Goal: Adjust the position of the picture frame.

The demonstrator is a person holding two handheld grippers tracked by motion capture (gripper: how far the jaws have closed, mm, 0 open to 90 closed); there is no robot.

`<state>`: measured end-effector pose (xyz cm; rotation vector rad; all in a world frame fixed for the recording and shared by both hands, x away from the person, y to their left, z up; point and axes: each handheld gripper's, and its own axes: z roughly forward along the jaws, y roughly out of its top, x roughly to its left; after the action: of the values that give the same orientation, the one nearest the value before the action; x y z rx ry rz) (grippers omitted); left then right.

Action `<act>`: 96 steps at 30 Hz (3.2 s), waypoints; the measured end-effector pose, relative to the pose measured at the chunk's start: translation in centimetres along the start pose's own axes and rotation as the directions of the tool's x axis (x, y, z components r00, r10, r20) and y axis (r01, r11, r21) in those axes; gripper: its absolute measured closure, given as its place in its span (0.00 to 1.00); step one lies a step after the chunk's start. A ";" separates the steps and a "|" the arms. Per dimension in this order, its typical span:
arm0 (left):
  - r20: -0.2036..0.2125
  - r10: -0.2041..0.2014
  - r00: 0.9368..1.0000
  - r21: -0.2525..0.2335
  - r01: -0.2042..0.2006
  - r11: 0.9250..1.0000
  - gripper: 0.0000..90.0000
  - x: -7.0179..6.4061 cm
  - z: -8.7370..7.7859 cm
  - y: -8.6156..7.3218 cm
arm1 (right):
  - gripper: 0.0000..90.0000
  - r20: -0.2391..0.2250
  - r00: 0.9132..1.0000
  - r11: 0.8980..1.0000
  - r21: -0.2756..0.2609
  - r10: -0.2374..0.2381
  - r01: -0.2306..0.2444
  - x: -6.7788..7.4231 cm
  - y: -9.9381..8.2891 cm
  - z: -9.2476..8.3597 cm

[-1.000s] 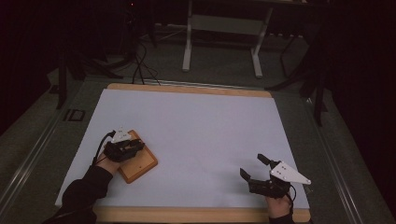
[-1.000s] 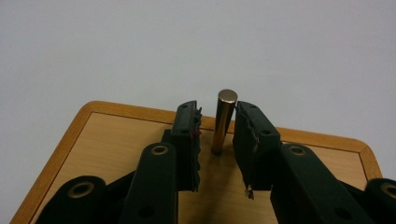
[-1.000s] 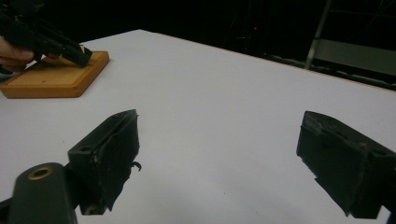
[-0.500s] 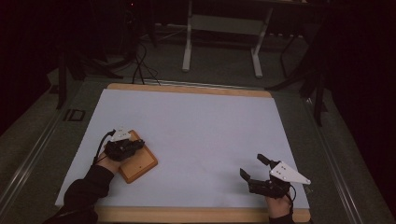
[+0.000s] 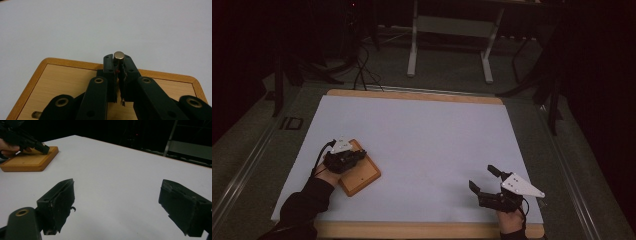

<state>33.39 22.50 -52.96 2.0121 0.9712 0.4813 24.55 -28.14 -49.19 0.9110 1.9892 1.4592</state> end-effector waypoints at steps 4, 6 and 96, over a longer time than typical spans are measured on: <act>0.000 0.011 1.000 0.003 -0.011 1.000 0.95 -0.2 -0.1 0.1 | 0.14 -0.001 1.000 1.000 -0.001 0.001 -0.001 0.0 0.0 0.0; 0.001 0.012 1.000 0.001 -0.012 1.000 0.95 -0.2 -0.2 0.3 | 0.14 -0.002 1.000 1.000 -0.002 0.002 -0.002 0.0 0.0 0.0; 0.239 0.175 0.955 0.050 -0.192 0.980 0.94 -14.5 13.5 11.9 | 0.14 -0.011 1.000 0.999 -0.032 0.015 -0.015 -0.5 0.0 -0.5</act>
<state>38.30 -0.01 -50.91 2.1793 0.6699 0.3016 24.50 -28.81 -49.02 0.9081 1.9653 1.5033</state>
